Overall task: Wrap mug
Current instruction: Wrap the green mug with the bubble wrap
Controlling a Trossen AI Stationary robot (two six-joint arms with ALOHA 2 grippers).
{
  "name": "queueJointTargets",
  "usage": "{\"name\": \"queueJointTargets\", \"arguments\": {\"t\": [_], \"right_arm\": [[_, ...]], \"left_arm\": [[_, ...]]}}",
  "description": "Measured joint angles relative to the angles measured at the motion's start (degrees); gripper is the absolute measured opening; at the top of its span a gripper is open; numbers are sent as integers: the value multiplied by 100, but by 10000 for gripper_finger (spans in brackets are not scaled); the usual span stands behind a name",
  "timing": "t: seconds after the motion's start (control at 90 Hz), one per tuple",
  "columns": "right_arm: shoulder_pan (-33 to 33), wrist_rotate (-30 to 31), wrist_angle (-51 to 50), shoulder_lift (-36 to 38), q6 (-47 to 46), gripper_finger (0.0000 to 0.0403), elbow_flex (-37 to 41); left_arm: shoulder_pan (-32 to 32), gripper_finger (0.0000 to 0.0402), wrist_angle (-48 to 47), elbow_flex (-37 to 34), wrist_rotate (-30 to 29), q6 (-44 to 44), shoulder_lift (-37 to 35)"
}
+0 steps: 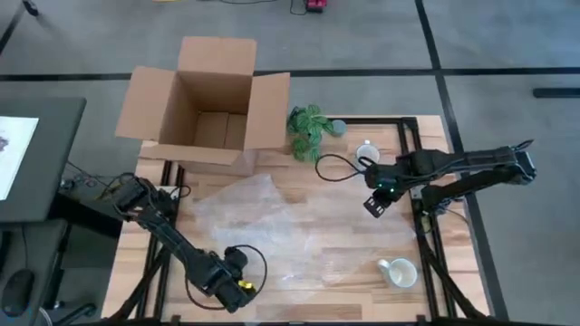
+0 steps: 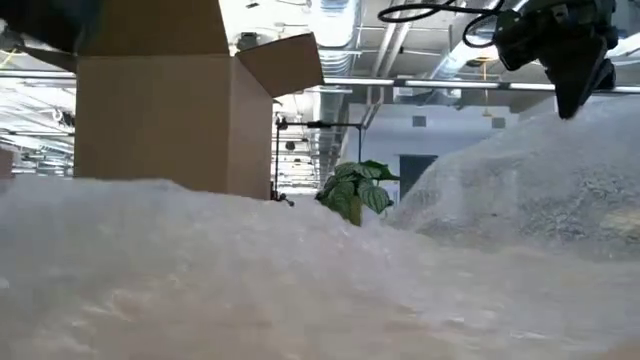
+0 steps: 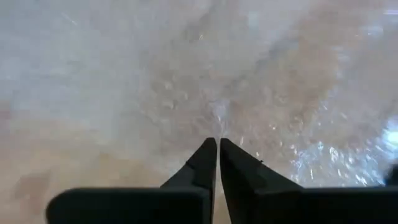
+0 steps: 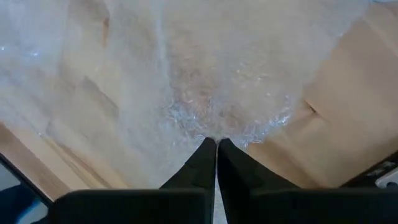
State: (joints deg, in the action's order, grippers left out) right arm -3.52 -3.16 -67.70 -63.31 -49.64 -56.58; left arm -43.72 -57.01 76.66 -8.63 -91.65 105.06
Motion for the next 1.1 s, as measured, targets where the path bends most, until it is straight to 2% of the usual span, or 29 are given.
{"name": "queueJointTargets", "arguments": {"t": [0.133, 0.278, 0.367, 0.467, 0.544, 0.656, 0.778, 0.9, 1.0, 1.1], "right_arm": [[-278, 0, 150, 2, -251, 0, 0], [-611, 127, 205, 0, -728, 0, 0], [-770, 337, 230, -2, -913, 0, 0], [-843, 360, 246, 0, -927, 0, 0], [-850, 371, 252, -1, -949, 0, 0], [-883, 377, 357, -1, -948, 0, 0], [-891, 378, 526, -2, -902, 0, 0], [-889, 376, 638, 0, -835, 0, -2], [-889, 376, 697, -1, -751, 0, 0], [-889, 374, 695, -2, -721, 0, -2]], "left_arm": [[38, 0, -929, 613, -278, 126, -2], [181, 0, -1839, 868, -371, 172, -27], [311, 0, -2035, 854, -490, 216, -134], [395, 0, -1854, 855, -537, 330, -236], [401, 5, -2104, 855, -515, 156, -273], [499, 40, -2466, 853, -330, -66, -420], [699, 106, -2691, 832, -273, -96, -618], [932, 174, -2459, 269, 19, 24, -1046], [1099, 214, -1672, -655, 309, 132, -1595], [1220, 235, -792, -1637, 436, 169, -2204]]}}
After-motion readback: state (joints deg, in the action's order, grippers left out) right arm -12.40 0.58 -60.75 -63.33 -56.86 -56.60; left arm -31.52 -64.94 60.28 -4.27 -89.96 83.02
